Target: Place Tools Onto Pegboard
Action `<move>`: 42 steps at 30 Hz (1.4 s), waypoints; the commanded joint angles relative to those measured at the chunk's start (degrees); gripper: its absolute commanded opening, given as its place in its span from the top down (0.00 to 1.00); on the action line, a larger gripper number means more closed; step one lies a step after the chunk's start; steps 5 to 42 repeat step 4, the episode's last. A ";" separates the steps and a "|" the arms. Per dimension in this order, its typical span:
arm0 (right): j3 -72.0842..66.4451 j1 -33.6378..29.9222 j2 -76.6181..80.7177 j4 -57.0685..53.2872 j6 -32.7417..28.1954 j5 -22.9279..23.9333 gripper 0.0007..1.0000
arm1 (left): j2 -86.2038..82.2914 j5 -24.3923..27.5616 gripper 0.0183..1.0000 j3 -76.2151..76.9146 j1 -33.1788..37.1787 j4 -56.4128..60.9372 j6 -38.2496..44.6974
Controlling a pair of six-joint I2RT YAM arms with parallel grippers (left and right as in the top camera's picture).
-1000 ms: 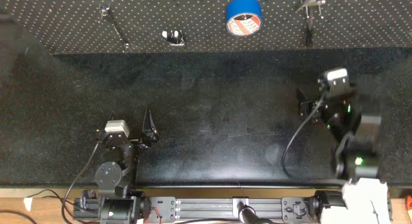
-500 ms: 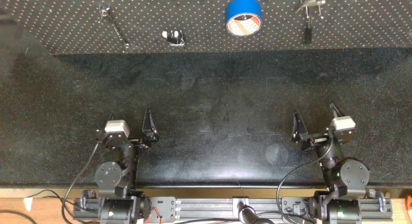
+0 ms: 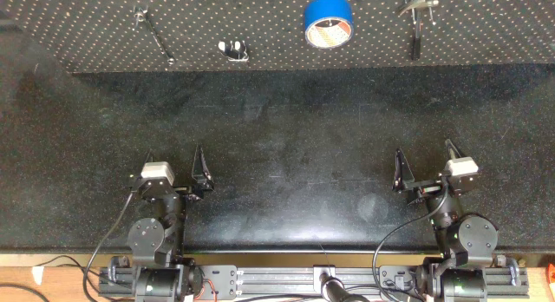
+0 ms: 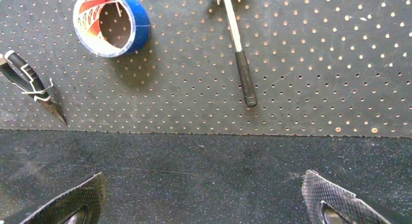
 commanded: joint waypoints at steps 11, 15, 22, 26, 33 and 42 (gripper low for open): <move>-0.15 0.39 -0.70 -0.33 -0.85 0.31 0.00 | -0.44 0.17 0.00 -0.13 0.24 -0.35 0.72; -0.15 0.39 -0.70 -0.33 -0.85 0.31 0.00 | -0.44 0.17 0.00 -0.13 0.24 -0.35 0.72; -0.15 0.39 -0.70 -0.33 -0.85 0.31 0.00 | -0.44 0.17 0.00 -0.13 0.24 -0.35 0.72; -0.15 0.39 -0.70 -0.33 -0.85 0.31 0.00 | -0.44 0.17 0.00 -0.13 0.24 -0.35 0.72; -0.15 0.39 -0.70 -0.33 -0.85 0.31 0.00 | -0.44 0.17 0.00 -0.13 0.24 -0.35 0.72; -0.15 0.39 -0.70 -0.33 -0.85 0.31 0.00 | -0.44 0.17 0.00 -0.13 0.24 -0.35 0.72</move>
